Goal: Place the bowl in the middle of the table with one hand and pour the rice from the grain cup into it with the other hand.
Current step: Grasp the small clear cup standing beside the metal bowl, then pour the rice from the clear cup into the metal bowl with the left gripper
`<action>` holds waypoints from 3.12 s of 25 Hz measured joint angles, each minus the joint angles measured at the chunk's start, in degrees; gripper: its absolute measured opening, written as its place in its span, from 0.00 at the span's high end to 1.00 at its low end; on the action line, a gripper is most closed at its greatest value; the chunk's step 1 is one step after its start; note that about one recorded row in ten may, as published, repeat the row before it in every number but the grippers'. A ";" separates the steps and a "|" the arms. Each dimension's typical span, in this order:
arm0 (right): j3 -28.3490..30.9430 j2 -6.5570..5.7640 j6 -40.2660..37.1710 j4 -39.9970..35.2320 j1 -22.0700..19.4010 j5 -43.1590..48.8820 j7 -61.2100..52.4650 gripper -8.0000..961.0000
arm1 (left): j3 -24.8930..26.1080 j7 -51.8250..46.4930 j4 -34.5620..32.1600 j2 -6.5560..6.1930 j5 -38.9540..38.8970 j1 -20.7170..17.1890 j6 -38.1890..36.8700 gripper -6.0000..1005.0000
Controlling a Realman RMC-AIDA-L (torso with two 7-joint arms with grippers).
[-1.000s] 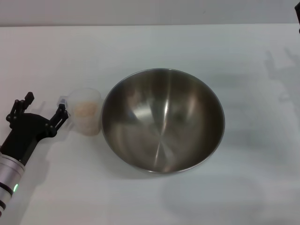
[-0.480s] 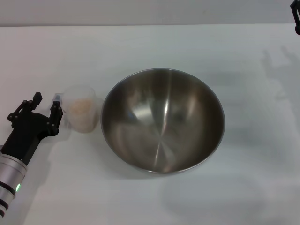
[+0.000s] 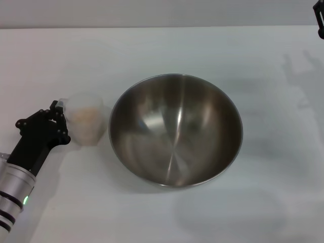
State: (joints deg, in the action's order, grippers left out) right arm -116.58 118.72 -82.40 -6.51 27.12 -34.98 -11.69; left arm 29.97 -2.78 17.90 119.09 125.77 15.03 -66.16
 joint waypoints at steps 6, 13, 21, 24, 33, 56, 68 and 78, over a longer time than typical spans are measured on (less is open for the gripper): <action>-0.01 0.03 -0.19 0.01 -0.21 0.00 0.00 0.44 | 0.12 0.13 1.01 0.02 -0.17 -0.02 -2.24 0.94; 0.25 0.02 -1.27 0.00 -0.24 0.00 -0.01 0.44 | 0.66 9.49 1.31 0.09 -0.37 1.45 -10.15 0.97; 0.47 -0.22 -1.50 0.32 0.45 -0.44 0.06 0.44 | -3.30 34.88 0.89 0.09 0.24 5.82 -18.43 0.97; 0.62 -0.28 -1.21 0.36 0.69 -0.47 0.08 0.44 | -6.85 44.51 0.69 0.04 0.64 7.21 -20.03 0.97; 2.02 -0.30 -1.09 0.01 0.69 -0.53 1.72 0.44 | -9.96 77.43 1.18 0.11 10.66 8.63 -19.47 0.97; 3.62 -0.05 -0.21 0.36 0.74 -0.53 1.76 0.44 | -13.03 125.18 2.05 0.09 14.53 8.48 -17.74 0.97; 4.06 -0.08 -0.21 0.36 0.47 -0.53 1.76 0.44 | -13.18 125.84 2.09 0.10 15.46 8.35 -17.93 0.97; 4.10 -0.21 -0.22 0.35 0.64 -0.52 1.76 0.44 | -12.53 125.97 2.71 0.08 15.62 8.28 -17.89 0.97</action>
State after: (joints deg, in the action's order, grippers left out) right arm -112.48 118.51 -82.61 -6.15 27.76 -35.51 -9.93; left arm 17.44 123.20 20.61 119.17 141.38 23.31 -84.05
